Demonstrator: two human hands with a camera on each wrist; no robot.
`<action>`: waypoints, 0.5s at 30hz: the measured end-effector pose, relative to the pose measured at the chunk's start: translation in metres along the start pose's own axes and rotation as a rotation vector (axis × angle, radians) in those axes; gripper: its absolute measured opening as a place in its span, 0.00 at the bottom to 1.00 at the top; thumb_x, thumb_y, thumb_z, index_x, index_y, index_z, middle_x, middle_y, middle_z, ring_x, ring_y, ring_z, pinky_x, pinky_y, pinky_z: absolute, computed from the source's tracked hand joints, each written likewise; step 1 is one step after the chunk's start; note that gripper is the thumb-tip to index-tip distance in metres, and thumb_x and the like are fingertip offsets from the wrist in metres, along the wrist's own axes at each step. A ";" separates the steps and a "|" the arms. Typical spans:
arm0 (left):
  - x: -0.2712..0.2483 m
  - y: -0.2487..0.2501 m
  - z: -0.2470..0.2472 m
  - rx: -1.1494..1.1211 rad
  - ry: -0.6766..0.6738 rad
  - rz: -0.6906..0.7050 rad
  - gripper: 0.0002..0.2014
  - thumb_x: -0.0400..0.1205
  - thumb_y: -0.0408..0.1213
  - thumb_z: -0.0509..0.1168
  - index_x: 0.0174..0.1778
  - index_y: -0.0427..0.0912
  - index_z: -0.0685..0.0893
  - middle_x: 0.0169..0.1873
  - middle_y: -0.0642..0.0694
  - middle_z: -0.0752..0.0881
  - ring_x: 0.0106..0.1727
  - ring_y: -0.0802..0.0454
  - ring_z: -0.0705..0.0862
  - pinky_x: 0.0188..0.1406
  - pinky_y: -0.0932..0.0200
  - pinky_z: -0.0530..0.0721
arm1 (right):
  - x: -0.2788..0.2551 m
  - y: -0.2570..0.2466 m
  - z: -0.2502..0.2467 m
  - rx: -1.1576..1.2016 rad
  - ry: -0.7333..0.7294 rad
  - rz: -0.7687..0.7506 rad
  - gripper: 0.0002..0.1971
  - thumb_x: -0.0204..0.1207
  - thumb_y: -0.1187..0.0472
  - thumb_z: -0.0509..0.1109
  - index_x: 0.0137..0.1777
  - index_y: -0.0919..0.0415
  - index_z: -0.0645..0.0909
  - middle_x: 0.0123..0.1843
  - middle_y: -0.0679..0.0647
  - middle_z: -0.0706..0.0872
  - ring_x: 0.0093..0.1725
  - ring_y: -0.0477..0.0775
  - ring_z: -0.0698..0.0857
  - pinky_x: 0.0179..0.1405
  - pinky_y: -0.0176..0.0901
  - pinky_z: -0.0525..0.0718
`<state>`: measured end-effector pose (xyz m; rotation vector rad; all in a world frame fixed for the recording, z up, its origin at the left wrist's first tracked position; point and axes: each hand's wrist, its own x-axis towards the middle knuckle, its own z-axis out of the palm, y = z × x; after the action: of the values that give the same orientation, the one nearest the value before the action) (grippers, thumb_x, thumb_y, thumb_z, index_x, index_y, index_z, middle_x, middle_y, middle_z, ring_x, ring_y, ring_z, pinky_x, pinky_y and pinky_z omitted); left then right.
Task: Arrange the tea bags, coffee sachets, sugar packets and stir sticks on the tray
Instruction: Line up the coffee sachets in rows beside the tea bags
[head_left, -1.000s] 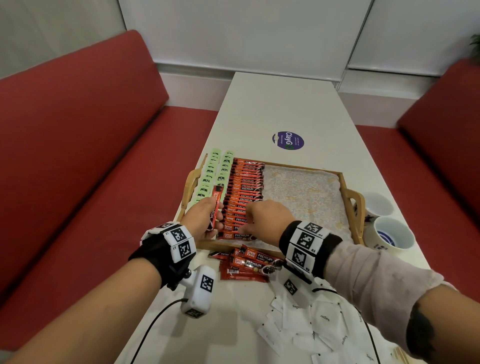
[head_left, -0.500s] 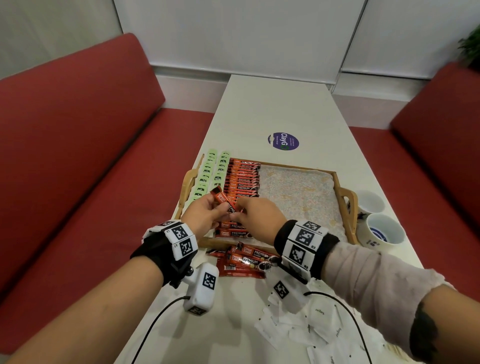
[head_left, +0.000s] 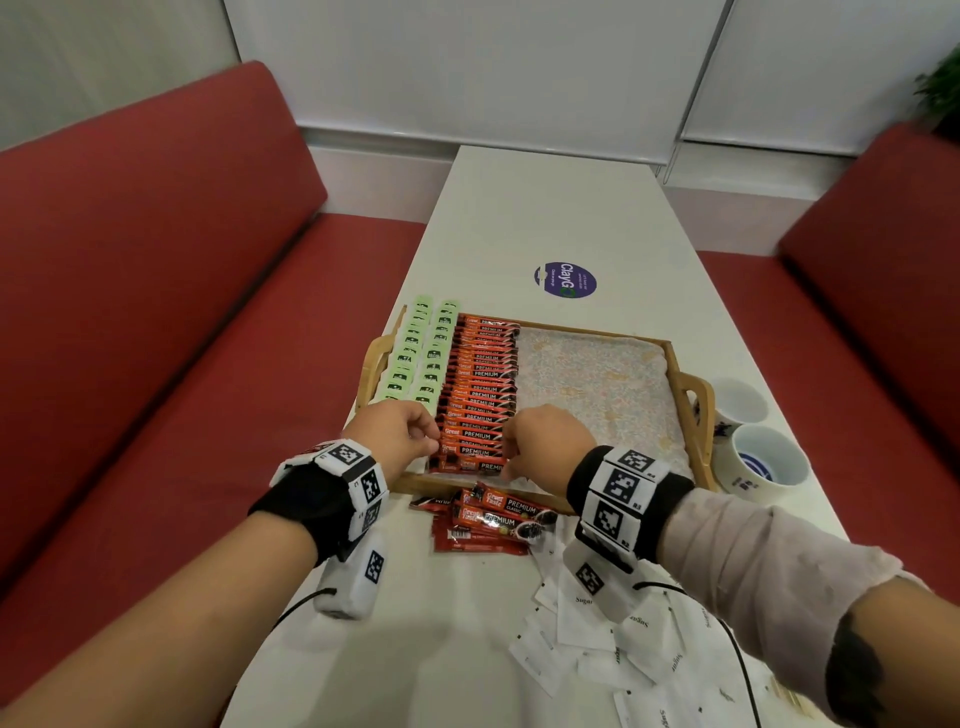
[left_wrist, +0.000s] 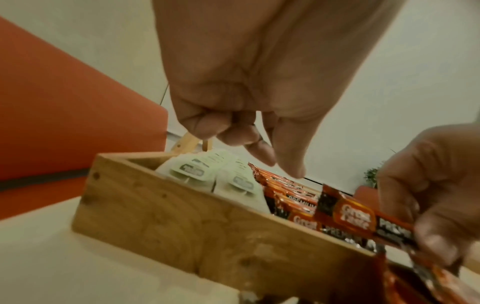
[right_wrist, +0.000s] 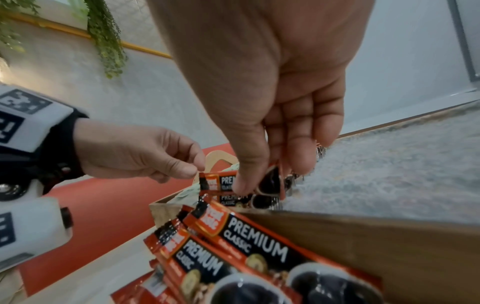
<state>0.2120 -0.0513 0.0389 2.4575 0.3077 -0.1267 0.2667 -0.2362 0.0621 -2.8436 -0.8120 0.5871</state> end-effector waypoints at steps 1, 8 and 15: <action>0.001 0.000 -0.001 0.047 -0.006 -0.017 0.05 0.77 0.38 0.72 0.39 0.54 0.84 0.41 0.52 0.86 0.40 0.57 0.81 0.36 0.65 0.76 | 0.001 0.000 0.001 -0.010 -0.004 0.006 0.07 0.70 0.59 0.78 0.44 0.59 0.84 0.48 0.55 0.88 0.45 0.56 0.84 0.44 0.43 0.80; 0.007 0.003 -0.001 0.239 -0.058 -0.051 0.03 0.78 0.40 0.70 0.45 0.51 0.88 0.40 0.54 0.81 0.43 0.54 0.82 0.42 0.59 0.81 | 0.006 -0.005 0.003 -0.040 -0.018 -0.003 0.14 0.66 0.60 0.80 0.50 0.62 0.85 0.51 0.56 0.88 0.50 0.58 0.86 0.52 0.48 0.85; 0.010 -0.002 0.000 0.256 -0.112 -0.033 0.05 0.79 0.40 0.69 0.49 0.51 0.87 0.41 0.54 0.79 0.40 0.56 0.78 0.39 0.63 0.74 | 0.003 -0.010 0.004 -0.028 0.003 -0.043 0.07 0.74 0.69 0.70 0.51 0.64 0.85 0.53 0.60 0.87 0.51 0.60 0.85 0.55 0.49 0.85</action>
<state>0.2209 -0.0478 0.0365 2.6855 0.2989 -0.3359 0.2629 -0.2263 0.0592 -2.8436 -0.8847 0.5698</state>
